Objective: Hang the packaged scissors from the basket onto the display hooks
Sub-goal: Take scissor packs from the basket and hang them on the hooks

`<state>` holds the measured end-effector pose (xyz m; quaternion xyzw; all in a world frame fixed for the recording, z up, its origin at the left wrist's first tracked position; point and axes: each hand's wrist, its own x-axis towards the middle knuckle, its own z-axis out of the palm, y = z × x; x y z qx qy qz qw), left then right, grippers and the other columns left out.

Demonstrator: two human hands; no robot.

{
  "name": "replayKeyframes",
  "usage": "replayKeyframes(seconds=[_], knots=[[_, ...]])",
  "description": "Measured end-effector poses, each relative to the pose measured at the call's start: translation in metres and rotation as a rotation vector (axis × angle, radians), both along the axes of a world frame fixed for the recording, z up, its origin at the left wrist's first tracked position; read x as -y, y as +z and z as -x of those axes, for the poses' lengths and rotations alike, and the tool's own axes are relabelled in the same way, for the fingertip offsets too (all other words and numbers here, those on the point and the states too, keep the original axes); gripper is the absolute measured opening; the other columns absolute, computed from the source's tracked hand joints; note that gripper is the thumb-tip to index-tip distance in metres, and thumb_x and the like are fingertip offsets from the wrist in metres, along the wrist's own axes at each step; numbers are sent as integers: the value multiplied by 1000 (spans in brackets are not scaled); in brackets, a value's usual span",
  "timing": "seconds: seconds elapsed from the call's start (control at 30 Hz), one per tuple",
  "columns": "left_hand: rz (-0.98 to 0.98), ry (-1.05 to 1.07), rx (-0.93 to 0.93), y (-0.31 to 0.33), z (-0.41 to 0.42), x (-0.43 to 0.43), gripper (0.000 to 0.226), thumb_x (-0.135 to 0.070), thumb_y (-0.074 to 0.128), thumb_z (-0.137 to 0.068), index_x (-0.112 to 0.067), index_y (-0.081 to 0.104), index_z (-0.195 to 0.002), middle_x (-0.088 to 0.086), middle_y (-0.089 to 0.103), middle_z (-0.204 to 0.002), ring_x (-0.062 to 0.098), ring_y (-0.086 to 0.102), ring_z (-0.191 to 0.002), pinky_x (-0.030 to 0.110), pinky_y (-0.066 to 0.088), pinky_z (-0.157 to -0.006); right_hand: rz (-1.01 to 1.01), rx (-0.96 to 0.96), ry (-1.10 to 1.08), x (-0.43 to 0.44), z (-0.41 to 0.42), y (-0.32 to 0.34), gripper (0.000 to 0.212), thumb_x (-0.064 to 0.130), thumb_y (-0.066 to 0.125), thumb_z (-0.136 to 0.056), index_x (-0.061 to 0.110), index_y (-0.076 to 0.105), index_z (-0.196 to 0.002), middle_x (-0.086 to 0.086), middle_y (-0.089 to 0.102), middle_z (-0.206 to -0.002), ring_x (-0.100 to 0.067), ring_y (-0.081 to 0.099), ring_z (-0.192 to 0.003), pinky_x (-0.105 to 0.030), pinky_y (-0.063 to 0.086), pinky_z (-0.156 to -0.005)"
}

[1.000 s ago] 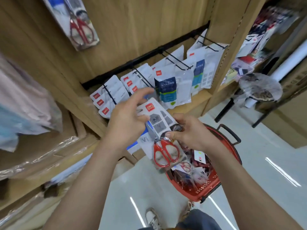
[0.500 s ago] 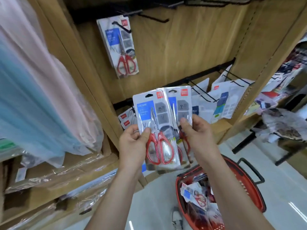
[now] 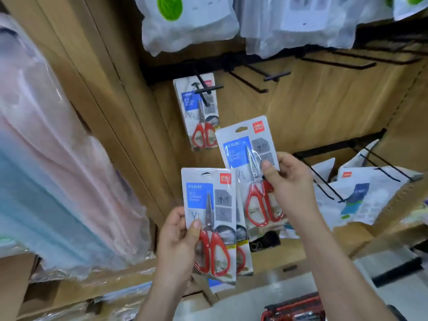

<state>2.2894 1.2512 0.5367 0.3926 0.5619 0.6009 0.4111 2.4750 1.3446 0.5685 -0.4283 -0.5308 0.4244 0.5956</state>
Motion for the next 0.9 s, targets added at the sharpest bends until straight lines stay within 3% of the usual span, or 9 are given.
replayKeyframes(seconds=[0.07,0.17,0.27,0.4,0.5,0.7,0.83,0.9], knots=[[-18,-1,36,0,-1,2,11,-7,63,-83,-12,61,-93,8,77,-89,18,72,-78,29,57,-68,-37,-5,44,-10,11,9,22,6,60,-96,26,69,-92,14,76,-87,-5,71,-84,-19,53,-72],[-31,-21,37,5,-1,4,12,-12,62,-82,-22,66,-87,10,76,-88,27,67,-77,38,50,-72,-78,-20,118,-21,27,25,20,6,61,-95,24,69,-94,10,77,-89,-8,72,-86,-22,54,-72],[-60,-16,28,12,1,3,9,-10,66,-88,-11,60,-96,10,77,-90,23,72,-79,36,56,-70,-91,-27,148,-28,39,36,16,8,62,-95,22,69,-96,5,77,-92,-11,72,-87,-26,56,-75],[-51,-13,-10,22,3,-2,17,7,49,-96,-7,58,-98,4,77,-89,13,73,-78,20,54,-61,-17,-25,161,-27,43,42,12,12,64,-94,22,71,-95,4,77,-85,-9,72,-76,-27,56,-68],[-46,-10,-70,26,3,-4,19,5,49,-97,-12,58,-98,3,76,-92,15,71,-77,23,53,-59,31,-48,178,-23,38,46,8,13,66,-92,15,74,-95,-3,78,-83,-23,74,-79,-35,60,-73],[-23,-21,-103,31,1,1,20,2,52,-96,-18,58,-96,-4,75,-90,11,67,-70,31,52,-61,119,14,211,-19,32,51,10,15,68,-91,8,76,-92,-7,77,-81,-19,73,-74,-30,58,-70],[-20,-43,-107,35,0,3,18,1,54,-95,-15,61,-97,-4,75,-85,12,62,-63,25,48,-52,173,-5,176,-19,36,54,16,17,68,-91,3,74,-88,-20,75,-82,-26,69,-69,-40,57,-70],[-4,-52,-93,37,3,1,16,1,56,-94,-13,62,-99,-2,76,-86,11,67,-66,23,51,-54,187,-15,182,-20,38,58,13,17,68,-91,6,75,-86,-15,75,-77,-23,69,-65,-37,57,-67]])
